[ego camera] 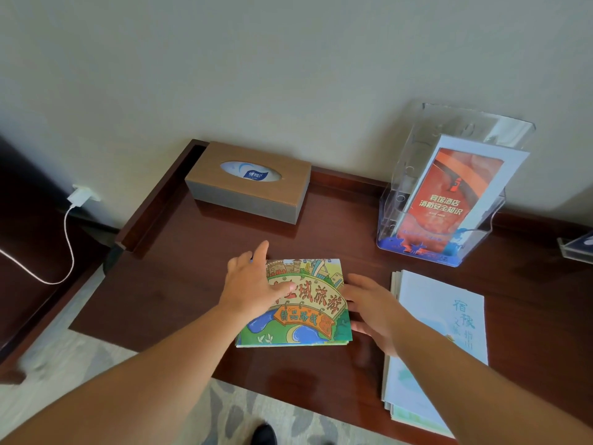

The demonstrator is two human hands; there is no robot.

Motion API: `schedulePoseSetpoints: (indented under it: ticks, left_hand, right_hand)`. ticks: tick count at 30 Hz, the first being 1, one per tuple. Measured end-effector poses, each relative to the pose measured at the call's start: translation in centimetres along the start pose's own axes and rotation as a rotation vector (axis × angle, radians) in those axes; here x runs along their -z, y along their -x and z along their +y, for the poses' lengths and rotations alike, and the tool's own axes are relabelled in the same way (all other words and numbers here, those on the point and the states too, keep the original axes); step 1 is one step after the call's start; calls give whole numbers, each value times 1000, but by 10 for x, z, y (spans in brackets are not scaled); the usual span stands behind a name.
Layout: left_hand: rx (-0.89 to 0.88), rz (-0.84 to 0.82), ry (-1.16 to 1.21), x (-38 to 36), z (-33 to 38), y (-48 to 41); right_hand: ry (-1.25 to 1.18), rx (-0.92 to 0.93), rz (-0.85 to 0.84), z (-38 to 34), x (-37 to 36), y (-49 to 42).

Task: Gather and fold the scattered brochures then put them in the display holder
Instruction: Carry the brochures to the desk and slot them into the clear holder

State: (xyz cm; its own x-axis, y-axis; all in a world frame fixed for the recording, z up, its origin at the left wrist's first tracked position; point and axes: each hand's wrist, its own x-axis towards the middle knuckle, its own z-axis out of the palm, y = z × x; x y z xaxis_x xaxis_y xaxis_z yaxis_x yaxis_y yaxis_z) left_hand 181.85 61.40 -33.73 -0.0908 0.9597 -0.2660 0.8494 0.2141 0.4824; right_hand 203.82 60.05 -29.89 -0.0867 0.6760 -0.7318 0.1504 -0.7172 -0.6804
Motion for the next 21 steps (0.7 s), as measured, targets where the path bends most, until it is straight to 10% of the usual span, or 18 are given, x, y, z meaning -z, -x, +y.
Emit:
schedulePoseSetpoints:
  ticks: [8, 14, 21]
  left_hand:
    - [-121, -118, -237, -5, -9, 4]
    - [-155, -125, -285, -14, -13, 9]
    - [-142, -98, -213, -11, -12, 5]
  right_hand:
    - [55, 33, -27, 0, 1, -5]
    - [1213, 450, -18, 22, 0, 1]
    - [1372, 517, 118, 48, -24, -4]
